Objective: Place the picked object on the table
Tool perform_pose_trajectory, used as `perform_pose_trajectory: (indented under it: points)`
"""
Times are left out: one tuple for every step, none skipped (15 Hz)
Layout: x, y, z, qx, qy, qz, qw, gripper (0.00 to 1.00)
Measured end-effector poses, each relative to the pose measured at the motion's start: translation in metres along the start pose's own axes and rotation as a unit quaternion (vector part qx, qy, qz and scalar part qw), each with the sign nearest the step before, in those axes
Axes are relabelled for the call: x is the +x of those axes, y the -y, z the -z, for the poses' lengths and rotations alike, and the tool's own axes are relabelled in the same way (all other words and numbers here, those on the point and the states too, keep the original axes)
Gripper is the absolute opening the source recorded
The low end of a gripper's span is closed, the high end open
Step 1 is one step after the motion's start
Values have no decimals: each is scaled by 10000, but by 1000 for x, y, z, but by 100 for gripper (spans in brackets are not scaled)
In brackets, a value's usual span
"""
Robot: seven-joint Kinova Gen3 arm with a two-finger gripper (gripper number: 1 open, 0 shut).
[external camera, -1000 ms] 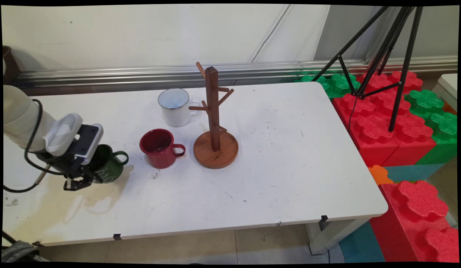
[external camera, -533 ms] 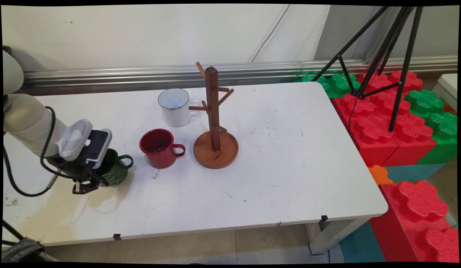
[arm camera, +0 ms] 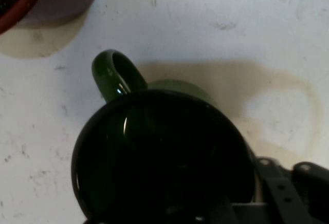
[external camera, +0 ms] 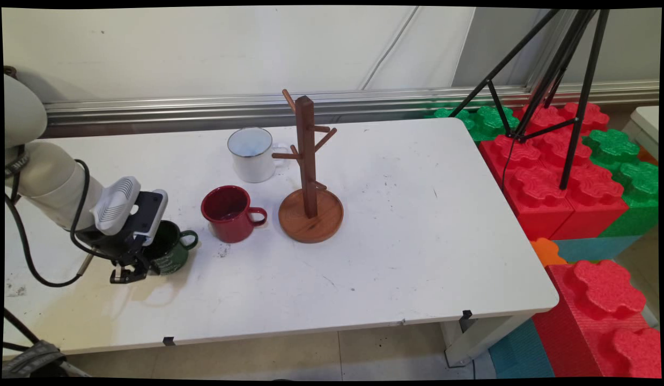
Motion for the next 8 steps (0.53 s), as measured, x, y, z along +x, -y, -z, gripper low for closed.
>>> perform_pose_trajectory:
  points:
    - [1, 0, -1, -3, -6, 18, 10000, 100]
    - [1, 0, -2, -4, -12, 34, 10000, 100]
    - [1, 0, -3, -4, -21, 48, 10000, 100]
    - [2, 0, -4, -5, -32, 61, 10000, 100]
    - [3, 0, -4, -6, -44, 77, 10000, 100]
    - [3, -1, -4, -7, -58, 92, 9999, 100]
    - [3, -1, -5, -8, -79, 114, 9999, 100]
    - [4, -1, -4, -6, -117, 144, 9998, 100]
